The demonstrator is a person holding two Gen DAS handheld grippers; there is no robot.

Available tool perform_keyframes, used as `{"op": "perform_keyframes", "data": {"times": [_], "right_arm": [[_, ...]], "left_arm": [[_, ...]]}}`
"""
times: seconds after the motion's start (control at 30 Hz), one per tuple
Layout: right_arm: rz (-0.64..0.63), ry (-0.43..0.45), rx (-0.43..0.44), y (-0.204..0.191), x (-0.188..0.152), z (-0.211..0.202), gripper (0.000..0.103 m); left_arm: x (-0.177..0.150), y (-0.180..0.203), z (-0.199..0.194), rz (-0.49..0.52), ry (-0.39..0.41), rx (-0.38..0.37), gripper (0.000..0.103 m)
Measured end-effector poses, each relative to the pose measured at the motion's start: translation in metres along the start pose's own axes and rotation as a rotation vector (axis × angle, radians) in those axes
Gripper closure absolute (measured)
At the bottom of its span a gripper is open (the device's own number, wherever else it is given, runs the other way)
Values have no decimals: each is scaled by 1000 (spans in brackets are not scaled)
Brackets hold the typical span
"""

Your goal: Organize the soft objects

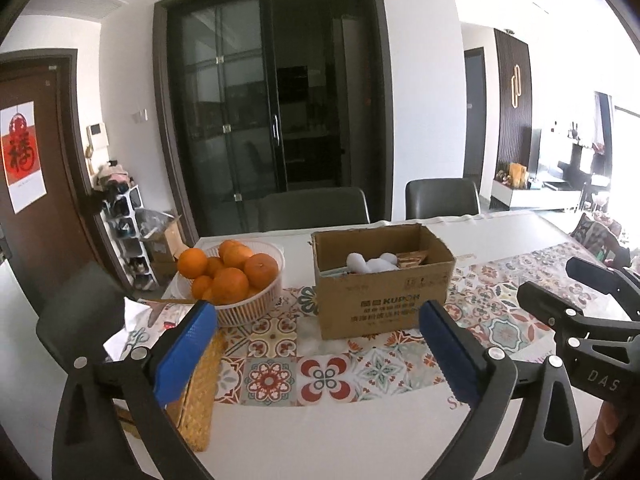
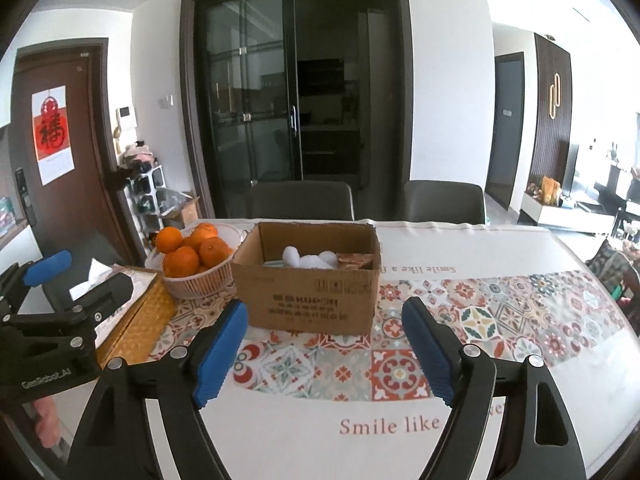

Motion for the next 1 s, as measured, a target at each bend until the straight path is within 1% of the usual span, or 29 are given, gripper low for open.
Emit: {"op": "perform_keyframes", "data": {"times": [0.07, 0.3, 0.43, 0.67, 0.87, 1.0], "right_arm": [[10, 8, 4, 1, -7, -10, 20], [24, 16, 7, 4, -29, -34, 19], [20, 16, 3, 4, -38, -44, 19], [12, 31, 5, 0, -49, -61, 19], [2, 39, 9, -4, -57, -71, 19], [0, 46, 2, -4, -61, -77, 19]], "left_arm": [[-3, 2, -8, 3, 12, -1, 0], [-23, 10, -42, 29, 34, 37, 0], [-32, 11, -56, 26, 47, 56, 0], [-49, 14, -72, 15, 52, 39, 0], [-57, 14, -85, 11, 68, 38, 0], [-59, 13, -93, 14, 81, 52, 0]]}}
Point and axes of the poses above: each gripper's, at about its wrist camera, not at the fingertips, and z roughly the way its jaws point, y to its right, x to its top, the point moved 5 cm from there along z, roughly the way its jaws point, and after that the axes turned 8 degrees about z, right-handed, at the moved point
